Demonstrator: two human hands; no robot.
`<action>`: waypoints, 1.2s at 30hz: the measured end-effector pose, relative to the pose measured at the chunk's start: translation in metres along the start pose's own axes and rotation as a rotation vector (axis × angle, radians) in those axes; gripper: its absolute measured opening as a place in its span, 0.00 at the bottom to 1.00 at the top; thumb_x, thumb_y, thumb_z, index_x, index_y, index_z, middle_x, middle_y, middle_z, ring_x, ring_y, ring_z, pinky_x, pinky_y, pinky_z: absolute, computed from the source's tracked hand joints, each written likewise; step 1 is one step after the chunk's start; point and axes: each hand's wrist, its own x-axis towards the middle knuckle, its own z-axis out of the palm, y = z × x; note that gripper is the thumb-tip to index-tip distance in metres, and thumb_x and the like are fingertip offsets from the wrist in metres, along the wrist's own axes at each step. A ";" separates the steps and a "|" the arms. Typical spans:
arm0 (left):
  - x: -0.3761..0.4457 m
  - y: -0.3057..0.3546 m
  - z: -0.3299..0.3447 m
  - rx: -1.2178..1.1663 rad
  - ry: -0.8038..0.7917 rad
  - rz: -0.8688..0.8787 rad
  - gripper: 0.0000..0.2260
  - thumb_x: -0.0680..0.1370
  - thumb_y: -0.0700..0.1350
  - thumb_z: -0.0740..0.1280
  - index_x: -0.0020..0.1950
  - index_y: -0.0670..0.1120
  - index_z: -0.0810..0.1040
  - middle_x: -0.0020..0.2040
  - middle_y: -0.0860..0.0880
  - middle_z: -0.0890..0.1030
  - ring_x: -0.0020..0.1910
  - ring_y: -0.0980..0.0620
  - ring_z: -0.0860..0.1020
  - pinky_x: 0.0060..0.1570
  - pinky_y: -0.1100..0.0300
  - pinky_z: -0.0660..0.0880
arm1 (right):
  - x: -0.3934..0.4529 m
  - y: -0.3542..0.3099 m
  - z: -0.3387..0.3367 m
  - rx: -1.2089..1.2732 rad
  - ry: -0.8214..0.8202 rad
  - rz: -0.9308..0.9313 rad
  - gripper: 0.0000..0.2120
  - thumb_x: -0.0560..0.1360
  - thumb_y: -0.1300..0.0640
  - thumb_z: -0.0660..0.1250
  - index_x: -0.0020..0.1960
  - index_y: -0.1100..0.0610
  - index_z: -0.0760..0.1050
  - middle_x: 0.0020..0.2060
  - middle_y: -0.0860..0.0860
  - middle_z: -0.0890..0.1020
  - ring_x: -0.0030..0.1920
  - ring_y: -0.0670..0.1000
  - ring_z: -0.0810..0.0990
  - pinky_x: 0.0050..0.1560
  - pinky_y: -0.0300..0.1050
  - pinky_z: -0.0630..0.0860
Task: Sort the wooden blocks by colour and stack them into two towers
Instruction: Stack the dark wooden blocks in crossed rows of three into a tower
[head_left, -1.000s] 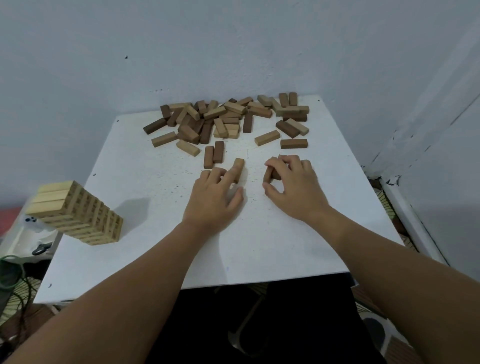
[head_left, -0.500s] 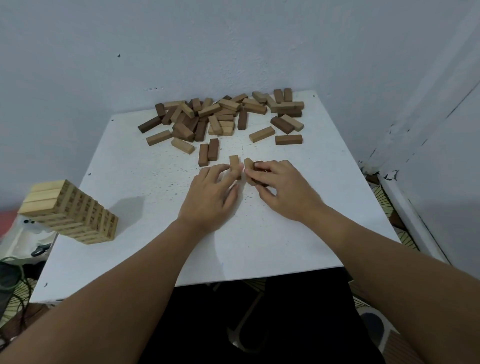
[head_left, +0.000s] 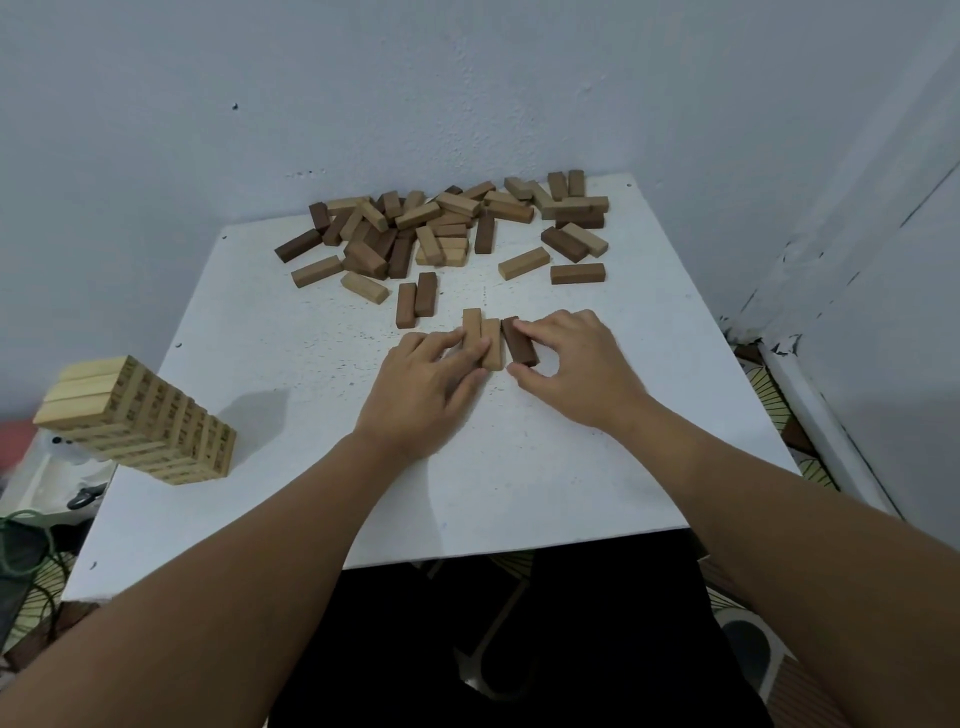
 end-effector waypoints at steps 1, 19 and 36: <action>0.000 0.000 0.000 -0.011 0.005 0.005 0.18 0.83 0.54 0.67 0.72 0.53 0.80 0.66 0.47 0.80 0.60 0.45 0.76 0.59 0.45 0.75 | 0.001 0.001 -0.002 0.039 0.002 0.023 0.27 0.75 0.40 0.73 0.71 0.48 0.77 0.57 0.45 0.81 0.58 0.50 0.72 0.64 0.48 0.70; -0.018 0.070 0.003 -0.166 -0.040 0.052 0.11 0.81 0.48 0.72 0.63 0.49 0.86 0.45 0.51 0.75 0.54 0.44 0.79 0.49 0.50 0.77 | -0.052 0.014 -0.052 0.171 -0.127 0.069 0.24 0.63 0.38 0.81 0.53 0.49 0.83 0.64 0.43 0.81 0.63 0.42 0.73 0.71 0.55 0.66; 0.004 0.143 0.006 -0.488 -0.221 -0.139 0.37 0.67 0.60 0.82 0.74 0.57 0.74 0.56 0.57 0.75 0.56 0.60 0.74 0.58 0.64 0.72 | -0.085 0.062 -0.137 0.124 -0.423 0.238 0.48 0.65 0.44 0.84 0.79 0.42 0.63 0.73 0.41 0.68 0.72 0.42 0.64 0.68 0.43 0.63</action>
